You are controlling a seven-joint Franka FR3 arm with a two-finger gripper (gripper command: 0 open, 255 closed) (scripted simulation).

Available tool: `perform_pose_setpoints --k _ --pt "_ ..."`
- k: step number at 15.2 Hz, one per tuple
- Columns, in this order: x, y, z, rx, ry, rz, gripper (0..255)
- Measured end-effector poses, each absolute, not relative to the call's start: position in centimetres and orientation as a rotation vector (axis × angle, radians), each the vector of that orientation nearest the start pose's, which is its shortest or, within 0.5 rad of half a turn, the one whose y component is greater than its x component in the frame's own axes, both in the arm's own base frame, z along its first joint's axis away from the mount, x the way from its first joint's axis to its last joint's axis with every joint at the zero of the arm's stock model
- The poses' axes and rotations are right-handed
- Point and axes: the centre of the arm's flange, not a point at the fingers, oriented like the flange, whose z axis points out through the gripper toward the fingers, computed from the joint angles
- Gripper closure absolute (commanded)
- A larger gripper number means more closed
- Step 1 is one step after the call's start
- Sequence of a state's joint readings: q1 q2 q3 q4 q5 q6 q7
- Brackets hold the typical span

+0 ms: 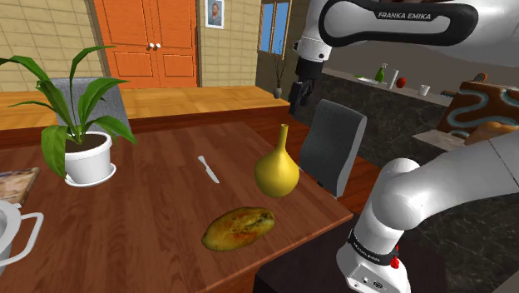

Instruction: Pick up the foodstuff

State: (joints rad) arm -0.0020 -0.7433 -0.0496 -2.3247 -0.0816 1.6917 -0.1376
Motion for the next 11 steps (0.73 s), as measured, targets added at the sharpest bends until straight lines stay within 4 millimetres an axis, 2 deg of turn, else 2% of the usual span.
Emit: perform_pose_setpoints --k 1,4,8,11 --pt "33.0 -3.0 60.3 -3.19 -0.164 -0.168 0" --pt "35.3 -0.5 59.7 -3.221 -0.234 -0.082 0" --pt "39.2 4.5 58.0 -3.266 -0.367 0.084 0" --pt "41.8 8.6 55.8 -3.29 -0.473 0.215 0"
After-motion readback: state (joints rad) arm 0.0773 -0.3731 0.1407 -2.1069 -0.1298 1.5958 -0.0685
